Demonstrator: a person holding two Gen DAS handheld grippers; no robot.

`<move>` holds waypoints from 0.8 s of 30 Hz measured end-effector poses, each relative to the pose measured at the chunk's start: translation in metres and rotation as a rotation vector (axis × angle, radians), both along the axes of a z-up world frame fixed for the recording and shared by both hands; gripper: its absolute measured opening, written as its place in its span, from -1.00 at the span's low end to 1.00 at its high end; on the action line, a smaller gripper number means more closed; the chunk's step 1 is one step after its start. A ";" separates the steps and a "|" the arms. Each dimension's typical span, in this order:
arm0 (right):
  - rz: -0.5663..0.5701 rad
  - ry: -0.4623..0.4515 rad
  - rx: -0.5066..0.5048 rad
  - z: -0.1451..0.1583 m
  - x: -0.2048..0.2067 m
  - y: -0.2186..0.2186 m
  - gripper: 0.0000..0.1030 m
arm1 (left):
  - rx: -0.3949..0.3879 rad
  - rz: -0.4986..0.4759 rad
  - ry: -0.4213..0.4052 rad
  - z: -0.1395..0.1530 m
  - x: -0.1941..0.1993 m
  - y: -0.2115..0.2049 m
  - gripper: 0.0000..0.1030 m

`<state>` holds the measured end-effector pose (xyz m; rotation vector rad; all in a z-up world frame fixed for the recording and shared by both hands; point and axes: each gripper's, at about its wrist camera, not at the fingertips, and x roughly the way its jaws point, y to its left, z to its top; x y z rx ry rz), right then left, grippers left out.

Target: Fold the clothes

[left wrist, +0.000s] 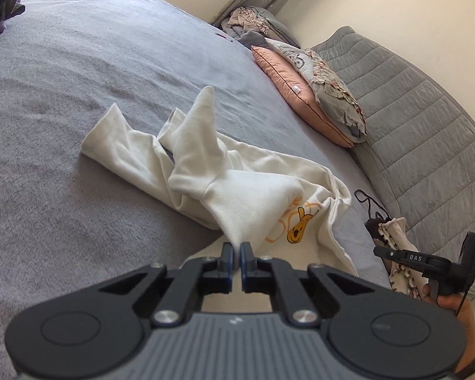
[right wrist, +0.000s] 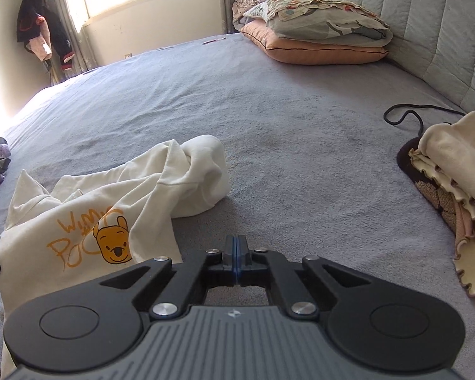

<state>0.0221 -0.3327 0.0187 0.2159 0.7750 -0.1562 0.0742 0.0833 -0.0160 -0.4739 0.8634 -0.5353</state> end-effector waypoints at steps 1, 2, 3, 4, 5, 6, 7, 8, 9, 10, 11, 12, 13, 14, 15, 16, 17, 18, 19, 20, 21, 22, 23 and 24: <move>-0.011 0.013 -0.003 -0.003 -0.002 -0.004 -0.99 | 0.003 -0.007 0.015 -0.002 -0.002 0.001 -0.94; -0.015 0.024 -0.008 -0.006 -0.004 -0.006 -0.99 | 0.006 -0.014 0.030 -0.005 -0.004 0.001 -0.95; -0.019 0.036 -0.012 -0.008 -0.005 -0.008 -0.99 | 0.011 -0.022 0.046 -0.008 -0.007 0.002 -0.97; -0.018 0.042 -0.015 -0.010 -0.006 -0.009 -0.99 | 0.019 -0.032 0.062 -0.011 -0.010 0.002 -1.00; -0.017 0.048 -0.018 -0.012 -0.008 -0.009 -0.99 | 0.027 -0.040 0.073 -0.014 -0.012 0.002 -1.00; -0.016 0.055 -0.020 -0.014 -0.009 -0.010 -0.99 | 0.037 -0.049 0.084 -0.016 -0.015 0.002 -1.00; -0.012 0.059 -0.021 -0.016 -0.010 -0.009 -0.99 | 0.049 -0.056 0.087 -0.018 -0.017 0.002 -1.00; -0.005 0.061 -0.019 -0.016 -0.010 -0.009 -0.99 | 0.059 -0.059 0.082 -0.018 -0.019 0.002 -1.00; 0.002 0.063 -0.019 -0.017 -0.010 -0.008 -0.99 | 0.069 -0.062 0.078 -0.018 -0.020 0.002 -0.99; 0.010 0.064 -0.019 -0.017 -0.010 -0.006 -0.96 | 0.075 -0.064 0.073 -0.018 -0.021 0.002 -0.95; 0.012 0.063 -0.024 -0.016 -0.010 -0.004 -0.91 | 0.073 -0.062 0.068 -0.017 -0.022 0.003 -0.95; 0.014 0.062 -0.029 -0.016 -0.009 -0.002 -0.87 | 0.064 -0.056 0.064 -0.016 -0.022 0.004 -0.89; 0.016 0.061 -0.035 -0.015 -0.008 -0.001 -0.85 | 0.057 -0.049 0.059 -0.014 -0.021 0.005 -0.72; 0.019 0.058 -0.039 -0.014 -0.006 0.001 -0.82 | 0.050 -0.040 0.055 -0.012 -0.020 0.006 -0.62; 0.023 0.055 -0.043 -0.013 -0.005 0.003 -0.65 | 0.044 -0.032 0.050 -0.011 -0.019 0.008 -0.32; 0.026 0.050 -0.047 -0.012 -0.003 0.005 -0.41 | 0.039 -0.022 0.043 -0.009 -0.018 0.009 -0.01; 0.029 0.044 -0.052 -0.011 -0.001 0.008 -0.30 | 0.035 -0.011 0.033 -0.006 -0.016 0.010 0.09; 0.032 0.038 -0.057 -0.010 0.001 0.010 -0.17 | 0.027 -0.001 0.022 -0.003 -0.014 0.011 0.15; 0.035 0.032 -0.063 -0.009 0.002 0.012 -0.16 | 0.019 0.008 0.011 0.000 -0.012 0.013 0.19; 0.038 0.026 -0.068 -0.008 0.004 0.015 -0.15 | 0.012 0.020 0.001 0.003 -0.009 0.014 0.22; 0.042 0.020 -0.073 -0.006 0.006 0.017 -0.14 | 0.007 0.035 -0.010 0.006 -0.006 0.015 0.30; 0.045 0.014 -0.078 -0.005 0.008 0.020 -0.12 | 0.002 0.050 -0.020 0.008 -0.003 0.016 0.34; 0.046 0.009 -0.076 -0.004 0.010 0.022 -0.12 | -0.003 0.065 -0.030 0.011 0.000 0.017 0.34; 0.048 0.003 -0.074 -0.004 0.012 0.024 -0.11 | -0.009 0.080 -0.041 0.013 0.003 0.018 0.35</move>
